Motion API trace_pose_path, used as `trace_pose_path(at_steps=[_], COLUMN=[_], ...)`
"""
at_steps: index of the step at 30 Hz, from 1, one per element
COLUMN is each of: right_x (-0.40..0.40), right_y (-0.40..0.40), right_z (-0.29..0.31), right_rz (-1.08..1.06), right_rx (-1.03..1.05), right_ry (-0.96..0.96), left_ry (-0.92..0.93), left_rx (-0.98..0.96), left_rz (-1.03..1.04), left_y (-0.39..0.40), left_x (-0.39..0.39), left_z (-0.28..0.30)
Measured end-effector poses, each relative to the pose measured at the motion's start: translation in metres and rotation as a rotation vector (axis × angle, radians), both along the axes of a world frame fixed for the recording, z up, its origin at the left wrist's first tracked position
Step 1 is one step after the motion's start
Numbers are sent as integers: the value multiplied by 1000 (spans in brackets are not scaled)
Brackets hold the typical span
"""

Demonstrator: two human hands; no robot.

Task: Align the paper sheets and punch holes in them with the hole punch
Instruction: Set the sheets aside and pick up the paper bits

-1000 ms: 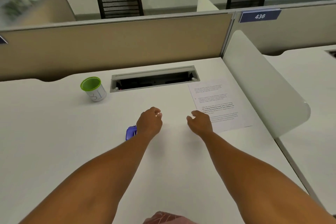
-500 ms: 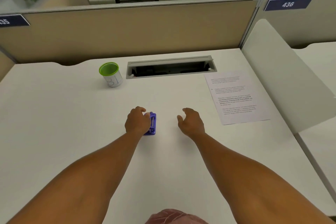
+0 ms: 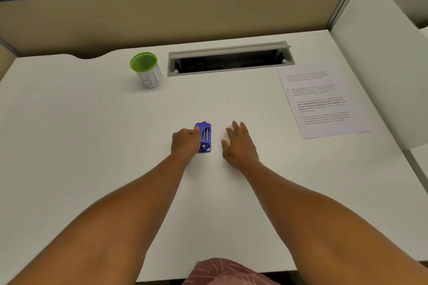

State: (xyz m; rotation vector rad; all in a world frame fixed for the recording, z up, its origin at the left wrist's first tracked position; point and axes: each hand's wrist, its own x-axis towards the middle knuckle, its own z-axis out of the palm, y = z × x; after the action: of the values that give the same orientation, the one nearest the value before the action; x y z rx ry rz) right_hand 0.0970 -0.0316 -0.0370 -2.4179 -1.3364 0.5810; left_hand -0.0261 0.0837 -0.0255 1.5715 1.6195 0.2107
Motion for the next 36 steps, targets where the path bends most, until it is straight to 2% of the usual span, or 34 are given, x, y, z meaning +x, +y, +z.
trace_pose_path(at_steps=[3,13,22,36], right_x=[-7,-16,-15,-21], right_y=[0,0,6,22], right_z=[-9,-23,-11,-1], right_rz=[39,39,14,-18], right_rx=[-16,-46,-93,-89], right_ry=[-68,-108,-104,-161], left_ry=[-3,-30,-83,152], left_rx=[-22,-79,22,156], left_rz=[-4,39,190,278], left_y=[1,1,11,47], left_x=[0,3,-12,-73], left_z=[-11,-19,-19,-8])
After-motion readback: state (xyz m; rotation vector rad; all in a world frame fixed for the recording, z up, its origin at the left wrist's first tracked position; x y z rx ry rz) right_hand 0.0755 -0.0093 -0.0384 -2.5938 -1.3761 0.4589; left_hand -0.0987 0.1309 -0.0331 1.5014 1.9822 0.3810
